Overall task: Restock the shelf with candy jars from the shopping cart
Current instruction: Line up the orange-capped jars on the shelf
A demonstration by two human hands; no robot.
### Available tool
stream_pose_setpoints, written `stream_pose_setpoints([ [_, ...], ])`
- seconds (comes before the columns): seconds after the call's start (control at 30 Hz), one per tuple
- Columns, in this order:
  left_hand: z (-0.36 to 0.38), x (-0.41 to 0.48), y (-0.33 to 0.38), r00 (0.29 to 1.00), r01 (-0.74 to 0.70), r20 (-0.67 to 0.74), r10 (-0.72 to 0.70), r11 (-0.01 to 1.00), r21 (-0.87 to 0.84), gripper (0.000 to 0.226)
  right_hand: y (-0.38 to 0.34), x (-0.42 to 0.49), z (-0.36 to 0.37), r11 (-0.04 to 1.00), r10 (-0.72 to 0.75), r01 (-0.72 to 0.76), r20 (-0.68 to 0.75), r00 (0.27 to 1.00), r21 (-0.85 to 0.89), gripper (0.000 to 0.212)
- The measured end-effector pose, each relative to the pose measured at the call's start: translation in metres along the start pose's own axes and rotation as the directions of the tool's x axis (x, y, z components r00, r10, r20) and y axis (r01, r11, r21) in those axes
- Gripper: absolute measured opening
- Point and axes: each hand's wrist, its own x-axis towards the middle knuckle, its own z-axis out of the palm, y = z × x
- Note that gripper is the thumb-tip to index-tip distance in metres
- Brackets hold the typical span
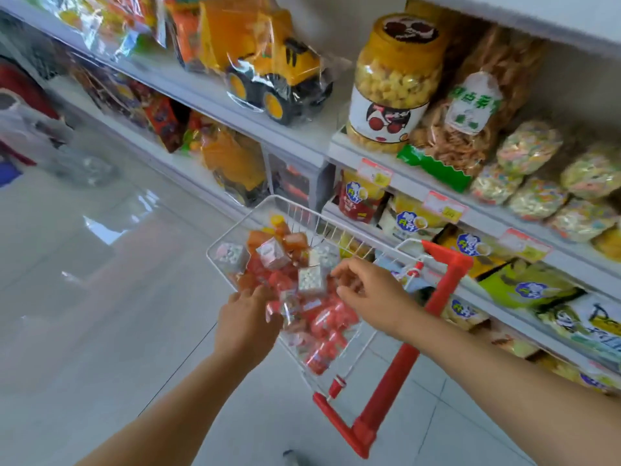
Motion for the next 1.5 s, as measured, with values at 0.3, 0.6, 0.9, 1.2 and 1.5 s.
stream_pose_setpoints([
  [0.3, 0.032, 0.042, -0.08, 0.979, -0.003, 0.203, -0.026, 0.99, 0.141, 0.064, 0.024, 0.063, 0.091, 0.944, 0.291, -0.234, 0.257, 0.921, -0.232, 0.045],
  [0.6, 0.045, 0.044, -0.099, 0.995, -0.026, 0.1, 0.018, 0.997, 0.073, 0.051, 0.036, 0.088, 0.154, 0.887, 0.37, -0.269, 0.23, 0.9, -0.375, 0.055],
  [0.9, 0.041, 0.054, -0.073, 0.977, 0.207, 0.024, -0.214, 0.907, -0.366, 0.031, 0.036, 0.098, 0.121, 0.976, 0.218, -0.216, 0.24, 0.946, -0.037, 0.053],
  [1.2, 0.036, 0.09, -0.037, 0.852, 0.481, 0.367, -0.373, 0.278, -0.832, 0.036, 0.019, 0.115, 0.09, 0.973, -0.079, 0.013, 0.279, 0.957, 0.23, 0.045],
  [1.5, 0.036, 0.092, -0.04, 0.84, 0.409, 0.177, -0.514, 0.384, -0.828, 0.036, 0.071, 0.115, 0.076, 0.913, 0.054, 0.145, 0.467, 0.883, -0.38, 0.044],
])
